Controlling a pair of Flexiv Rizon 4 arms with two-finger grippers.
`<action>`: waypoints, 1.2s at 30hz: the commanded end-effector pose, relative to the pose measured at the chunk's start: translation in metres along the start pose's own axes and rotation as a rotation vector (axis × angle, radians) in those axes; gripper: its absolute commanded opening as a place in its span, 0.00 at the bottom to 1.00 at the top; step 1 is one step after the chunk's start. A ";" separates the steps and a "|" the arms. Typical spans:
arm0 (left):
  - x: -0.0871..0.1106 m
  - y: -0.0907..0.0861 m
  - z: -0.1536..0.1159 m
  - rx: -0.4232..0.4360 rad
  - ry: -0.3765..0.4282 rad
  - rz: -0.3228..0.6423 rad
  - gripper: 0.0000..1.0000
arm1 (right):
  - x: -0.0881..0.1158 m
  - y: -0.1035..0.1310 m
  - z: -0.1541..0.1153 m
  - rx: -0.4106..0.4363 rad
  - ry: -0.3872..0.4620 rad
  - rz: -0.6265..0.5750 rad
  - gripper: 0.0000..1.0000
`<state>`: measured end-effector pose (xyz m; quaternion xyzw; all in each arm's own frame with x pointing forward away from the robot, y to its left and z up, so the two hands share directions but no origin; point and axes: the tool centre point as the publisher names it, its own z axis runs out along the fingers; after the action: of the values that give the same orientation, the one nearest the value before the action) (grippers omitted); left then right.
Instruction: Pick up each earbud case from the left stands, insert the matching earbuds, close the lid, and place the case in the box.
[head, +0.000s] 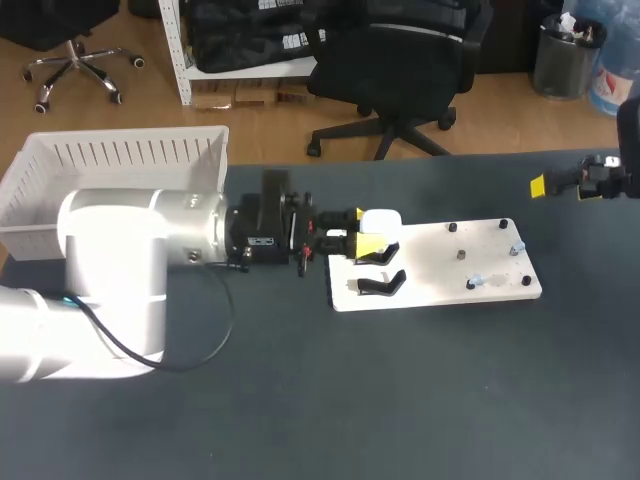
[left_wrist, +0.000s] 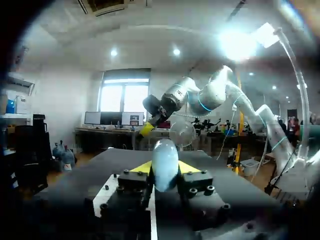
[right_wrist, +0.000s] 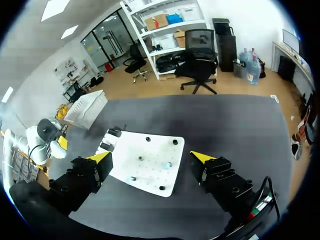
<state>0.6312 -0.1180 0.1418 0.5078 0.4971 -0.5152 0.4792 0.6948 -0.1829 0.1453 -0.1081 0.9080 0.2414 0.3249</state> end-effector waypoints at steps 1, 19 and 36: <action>0.004 0.007 0.007 0.020 -0.002 0.016 0.00 | 0.011 0.015 -0.017 -0.011 -0.005 -0.031 1.00; 0.006 0.004 0.015 0.029 -0.024 0.122 0.00 | 0.034 0.105 -0.017 -0.073 0.072 -0.177 1.00; 0.011 0.005 0.015 0.022 -0.046 0.132 0.00 | 0.054 0.162 0.005 -0.118 0.121 -0.218 1.00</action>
<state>0.6359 -0.1318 0.1312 0.5346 0.4461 -0.5005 0.5144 0.6032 -0.0483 0.1663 -0.2425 0.8915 0.2564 0.2841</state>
